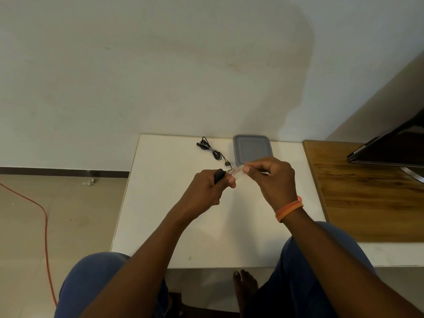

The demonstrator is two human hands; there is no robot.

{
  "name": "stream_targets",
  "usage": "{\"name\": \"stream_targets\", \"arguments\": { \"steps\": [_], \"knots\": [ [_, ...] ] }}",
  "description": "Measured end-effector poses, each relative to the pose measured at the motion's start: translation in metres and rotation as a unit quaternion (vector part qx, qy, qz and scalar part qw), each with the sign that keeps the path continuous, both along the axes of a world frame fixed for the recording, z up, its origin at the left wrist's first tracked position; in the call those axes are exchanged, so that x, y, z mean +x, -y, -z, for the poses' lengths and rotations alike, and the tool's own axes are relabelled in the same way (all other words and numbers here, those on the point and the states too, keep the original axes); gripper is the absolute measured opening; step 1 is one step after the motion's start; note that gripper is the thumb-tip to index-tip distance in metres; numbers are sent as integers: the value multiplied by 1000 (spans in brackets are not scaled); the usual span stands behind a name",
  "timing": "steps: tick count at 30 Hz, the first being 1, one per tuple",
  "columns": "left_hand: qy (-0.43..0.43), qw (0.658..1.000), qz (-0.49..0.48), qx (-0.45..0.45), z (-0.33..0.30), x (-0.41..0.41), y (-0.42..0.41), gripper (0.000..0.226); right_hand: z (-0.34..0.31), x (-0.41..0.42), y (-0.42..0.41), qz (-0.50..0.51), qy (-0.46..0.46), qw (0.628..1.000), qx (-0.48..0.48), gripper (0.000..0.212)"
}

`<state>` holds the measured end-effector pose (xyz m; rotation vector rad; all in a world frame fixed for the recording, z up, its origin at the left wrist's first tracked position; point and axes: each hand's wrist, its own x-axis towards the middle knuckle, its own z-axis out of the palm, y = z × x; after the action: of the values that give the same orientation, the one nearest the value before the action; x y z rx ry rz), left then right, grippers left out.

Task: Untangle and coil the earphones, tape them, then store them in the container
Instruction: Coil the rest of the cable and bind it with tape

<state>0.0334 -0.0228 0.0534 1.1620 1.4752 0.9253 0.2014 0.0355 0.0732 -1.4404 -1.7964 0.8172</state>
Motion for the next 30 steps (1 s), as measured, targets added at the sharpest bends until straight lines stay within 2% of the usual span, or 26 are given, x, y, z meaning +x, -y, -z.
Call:
{"name": "stream_targets", "arguments": {
  "steps": [3, 6, 11, 17, 21, 24, 27, 30],
  "knots": [
    [-14, 1000, -7, 3, 0, 2, 1, 27, 4, -3, 3, 22, 21, 999, 18, 11],
    [-30, 1000, -5, 3, 1, 1, 1, 24, 9, -3, -1, 36, 27, 998, -31, 8],
    [-63, 998, 13, 5, 1, -3, 0, 26, 12, 0, -7, -8, 66, 996, -60, 10],
    [-114, 986, 110, -56, 7, -27, 0, 14, 5, 28, -32, 0, 89, 993, -72, 11],
    [-146, 973, 145, -105, 16, -44, 1, 17, 0, 34, -33, -93, 113, 981, -130, 15],
    [-159, 960, 178, -144, 20, -54, 1, 20, -3, 30, -26, -149, 125, 972, -135, 15],
    [-114, 948, 228, -189, 18, -57, 4, 25, -9, 26, -23, -181, 88, 968, -149, 12],
    [-43, 932, 280, -226, 12, -54, 6, 25, -17, 22, -17, -194, -42, 948, -249, 15]
  ]
}}
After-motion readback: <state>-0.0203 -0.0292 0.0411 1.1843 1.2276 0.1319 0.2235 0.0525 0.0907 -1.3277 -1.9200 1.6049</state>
